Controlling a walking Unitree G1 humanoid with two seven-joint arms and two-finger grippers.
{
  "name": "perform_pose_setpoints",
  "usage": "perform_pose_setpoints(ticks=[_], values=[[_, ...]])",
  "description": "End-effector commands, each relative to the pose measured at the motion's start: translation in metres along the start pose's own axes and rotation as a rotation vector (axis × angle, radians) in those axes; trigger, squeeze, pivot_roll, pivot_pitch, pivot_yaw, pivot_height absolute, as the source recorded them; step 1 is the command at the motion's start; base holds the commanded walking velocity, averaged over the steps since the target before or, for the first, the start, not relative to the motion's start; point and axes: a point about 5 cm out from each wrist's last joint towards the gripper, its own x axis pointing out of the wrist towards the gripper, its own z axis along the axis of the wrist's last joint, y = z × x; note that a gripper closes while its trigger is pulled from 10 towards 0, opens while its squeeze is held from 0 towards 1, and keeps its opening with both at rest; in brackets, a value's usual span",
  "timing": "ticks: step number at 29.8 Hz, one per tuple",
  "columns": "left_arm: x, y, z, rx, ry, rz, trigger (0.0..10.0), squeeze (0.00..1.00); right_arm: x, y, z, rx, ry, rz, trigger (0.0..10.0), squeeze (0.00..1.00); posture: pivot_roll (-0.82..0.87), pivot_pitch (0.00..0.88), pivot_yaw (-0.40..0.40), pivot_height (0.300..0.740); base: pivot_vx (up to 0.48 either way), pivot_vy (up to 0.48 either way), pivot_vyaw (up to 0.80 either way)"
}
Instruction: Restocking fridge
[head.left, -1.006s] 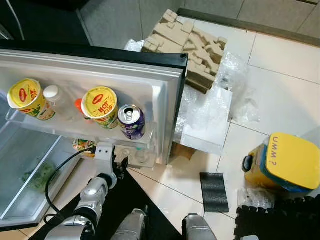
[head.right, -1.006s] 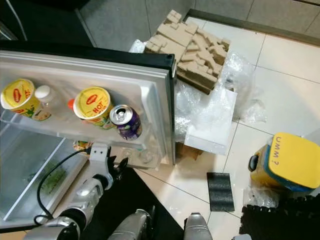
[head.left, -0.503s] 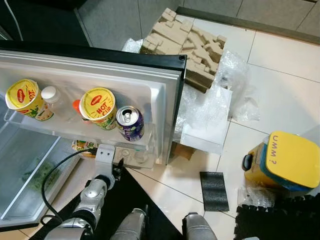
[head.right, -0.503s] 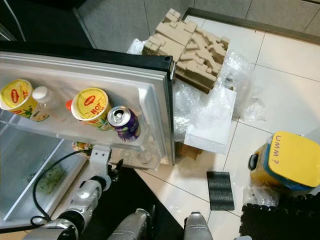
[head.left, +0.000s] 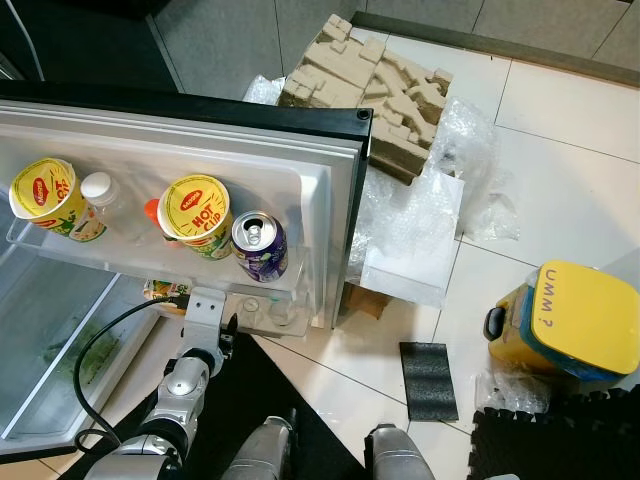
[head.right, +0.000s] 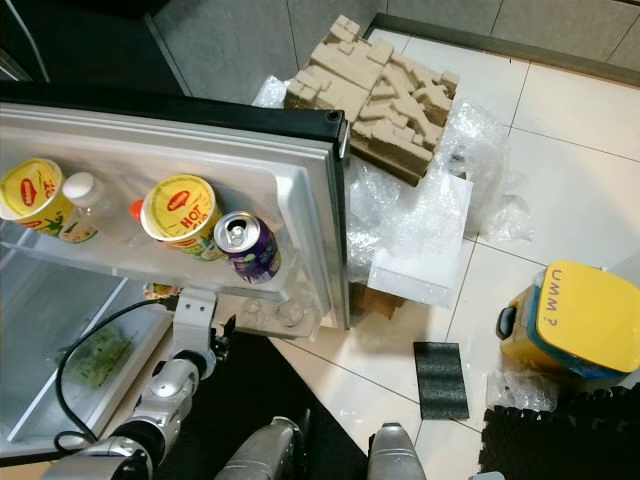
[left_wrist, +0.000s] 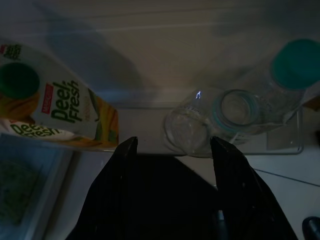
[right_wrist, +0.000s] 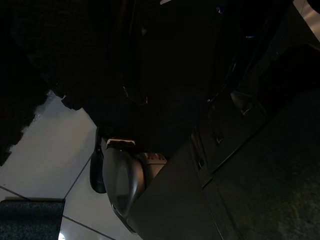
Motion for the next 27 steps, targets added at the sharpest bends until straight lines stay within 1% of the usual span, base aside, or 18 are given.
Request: perform_pose_setpoints(ticks=[1,3,5,7,8,9,10,12,14,15,17,18,19,20,21,23,24,27], values=[[-0.011,0.014,-0.020,-0.083,0.075,0.060,10.0,0.00,0.003,0.019,-0.013,0.024,0.041,0.093,10.0,0.00,-0.16,0.394,0.103,0.740,0.000,0.000,0.00],[-0.013,0.021,-0.021,-0.139,0.071,0.088,10.0,0.00,0.004,0.018,-0.012,0.025,0.040,0.093,10.0,0.00,-0.15,0.392,0.104,0.740,0.000,0.000,0.00],[-0.014,0.024,-0.021,-0.152,0.069,0.103,10.0,0.00,0.004,0.019,-0.012,0.025,0.040,0.093,10.0,0.00,-0.15,0.391,0.104,0.740,0.000,0.000,0.00],[-0.022,0.039,-0.027,-0.160,0.068,0.161,10.0,0.00,0.005,0.019,-0.011,0.026,0.041,0.095,10.0,0.00,-0.14,0.387,0.107,0.740,0.000,0.000,0.00],[-0.022,0.039,-0.027,-0.160,0.068,0.161,10.0,0.00,0.005,0.019,-0.011,0.026,0.041,0.095,10.0,0.00,-0.14,0.387,0.107,0.740,0.000,0.000,0.00],[-0.026,0.044,-0.030,-0.160,0.070,0.180,10.0,0.00,0.006,0.019,-0.011,0.026,0.041,0.095,10.0,0.00,-0.14,0.387,0.107,0.740,0.000,0.000,0.00],[-0.033,0.052,-0.036,-0.154,0.089,0.213,10.0,0.00,0.007,0.020,-0.010,0.026,0.041,0.096,10.0,0.00,-0.13,0.384,0.109,0.740,0.000,0.000,0.00],[-0.043,0.061,-0.046,-0.141,0.121,0.242,10.0,0.00,0.009,0.021,-0.009,0.026,0.041,0.097,10.0,0.00,-0.13,0.379,0.110,0.740,0.000,0.000,0.00],[-0.052,0.067,-0.054,-0.133,0.147,0.251,10.0,0.00,0.010,0.021,-0.008,0.026,0.041,0.098,10.0,0.00,-0.13,0.377,0.112,0.740,0.000,0.000,0.00],[-0.052,0.067,-0.054,-0.133,0.147,0.251,10.0,0.00,0.010,0.021,-0.008,0.026,0.041,0.098,10.0,0.00,-0.13,0.377,0.112,0.740,0.000,0.000,0.00],[-0.063,0.072,-0.065,-0.129,0.183,0.244,10.0,0.00,0.011,0.021,-0.007,0.026,0.039,0.098,10.0,0.00,-0.12,0.373,0.113,0.740,0.000,0.000,0.00],[-0.069,0.071,-0.072,-0.128,0.206,0.205,8.6,0.00,0.012,0.021,-0.006,0.026,0.038,0.098,10.0,0.00,-0.12,0.371,0.115,0.740,0.000,0.000,0.00],[-0.074,0.068,-0.077,-0.117,0.224,0.158,4.5,0.00,0.012,0.022,-0.006,0.026,0.038,0.097,10.0,0.00,-0.11,0.371,0.115,0.740,0.000,0.000,0.00],[-0.077,0.066,-0.080,-0.110,0.235,0.126,4.5,0.00,0.013,0.022,-0.006,0.026,0.038,0.097,10.0,0.00,-0.11,0.371,0.115,0.740,0.000,0.000,0.00],[-0.083,0.056,-0.088,-0.105,0.261,0.022,0.0,0.00,0.013,0.022,-0.005,0.026,0.037,0.097,10.0,0.00,-0.11,0.371,0.116,0.740,0.000,0.000,0.00],[-0.084,0.054,-0.090,-0.106,0.267,-0.002,0.0,0.00,0.014,0.022,-0.005,0.027,0.037,0.097,10.0,0.00,-0.11,0.371,0.116,0.740,0.000,0.000,0.00],[-0.087,0.047,-0.093,-0.096,0.280,-0.060,0.0,0.00,0.014,0.023,-0.005,0.027,0.037,0.098,10.0,0.00,-0.11,0.373,0.117,0.740,0.000,0.000,0.00],[-0.091,0.033,-0.099,-0.077,0.297,-0.170,0.0,0.00,0.014,0.024,-0.006,0.029,0.038,0.099,10.0,0.00,-0.11,0.377,0.117,0.740,0.000,0.000,0.00]])
